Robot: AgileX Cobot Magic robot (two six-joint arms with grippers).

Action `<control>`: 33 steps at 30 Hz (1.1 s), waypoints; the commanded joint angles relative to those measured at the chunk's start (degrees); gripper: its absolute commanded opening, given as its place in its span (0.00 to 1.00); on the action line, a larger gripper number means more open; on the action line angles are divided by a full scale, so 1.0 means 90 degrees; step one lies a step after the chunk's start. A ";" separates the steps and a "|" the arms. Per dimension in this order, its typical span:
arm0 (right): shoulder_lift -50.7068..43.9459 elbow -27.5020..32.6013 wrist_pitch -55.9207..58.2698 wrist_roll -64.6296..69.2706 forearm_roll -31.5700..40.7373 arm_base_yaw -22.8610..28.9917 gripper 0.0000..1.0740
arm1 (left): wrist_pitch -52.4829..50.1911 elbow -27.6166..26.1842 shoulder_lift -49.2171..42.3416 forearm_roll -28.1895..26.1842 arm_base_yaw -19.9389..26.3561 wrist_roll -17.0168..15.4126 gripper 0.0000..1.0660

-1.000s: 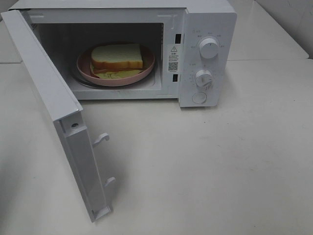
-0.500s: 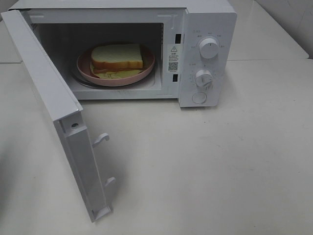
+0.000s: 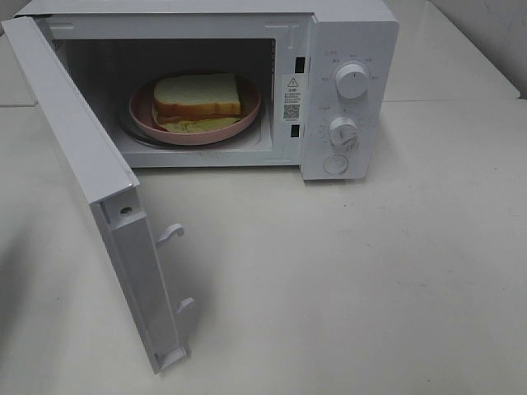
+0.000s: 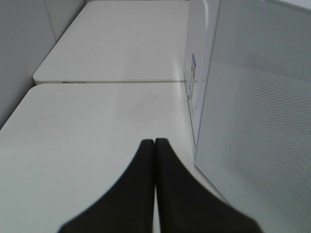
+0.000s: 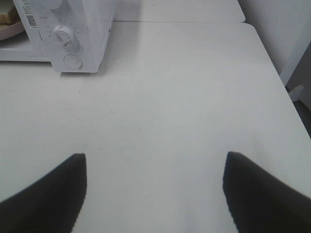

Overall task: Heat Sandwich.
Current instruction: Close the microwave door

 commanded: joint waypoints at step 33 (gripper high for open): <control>-0.0166 0.0006 -0.0076 -0.0006 -0.0013 -0.0051 0.70 | -0.1827 -0.1528 0.3177 0.1464 -0.1604 -0.1031 0.00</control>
